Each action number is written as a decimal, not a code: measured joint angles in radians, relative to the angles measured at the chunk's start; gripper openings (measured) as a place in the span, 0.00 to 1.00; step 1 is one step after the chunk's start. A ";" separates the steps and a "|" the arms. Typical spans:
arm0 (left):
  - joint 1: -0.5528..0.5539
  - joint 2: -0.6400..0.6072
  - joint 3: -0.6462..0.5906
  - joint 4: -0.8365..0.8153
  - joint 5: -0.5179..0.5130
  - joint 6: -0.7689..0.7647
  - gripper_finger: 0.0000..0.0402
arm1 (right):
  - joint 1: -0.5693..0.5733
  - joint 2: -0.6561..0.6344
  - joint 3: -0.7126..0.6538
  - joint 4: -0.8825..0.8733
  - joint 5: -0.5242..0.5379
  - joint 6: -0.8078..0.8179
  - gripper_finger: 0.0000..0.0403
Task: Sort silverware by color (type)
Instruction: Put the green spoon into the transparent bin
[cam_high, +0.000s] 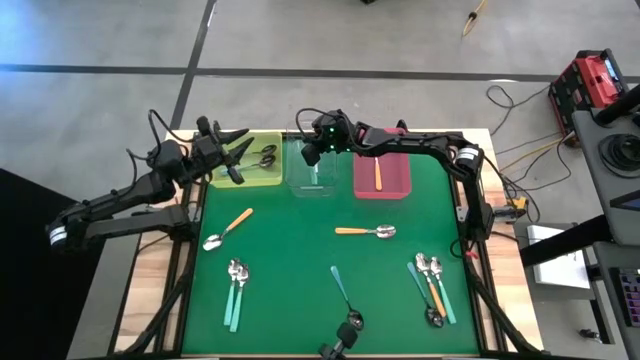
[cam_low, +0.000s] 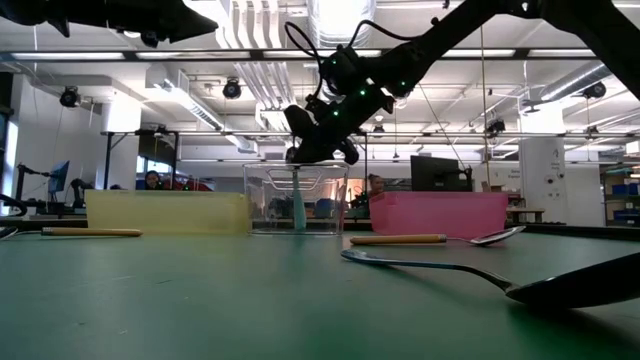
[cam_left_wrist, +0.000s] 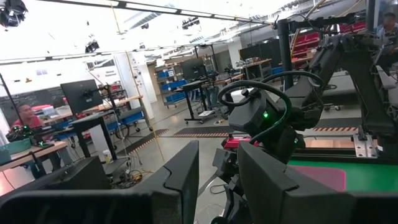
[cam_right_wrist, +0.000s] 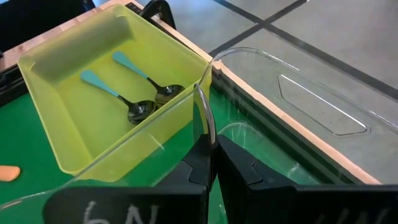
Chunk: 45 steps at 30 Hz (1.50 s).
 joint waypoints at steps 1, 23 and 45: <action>0.000 0.000 0.000 0.000 0.000 0.000 0.23 | 0.000 0.000 0.000 0.000 0.000 0.000 0.02; 0.000 0.000 0.000 0.000 0.000 0.000 0.23 | 0.000 0.000 -0.002 -0.008 0.024 -0.001 0.08; 0.000 0.000 0.000 -0.001 0.000 0.000 0.23 | 0.000 -0.005 -0.002 -0.008 0.020 -0.001 0.11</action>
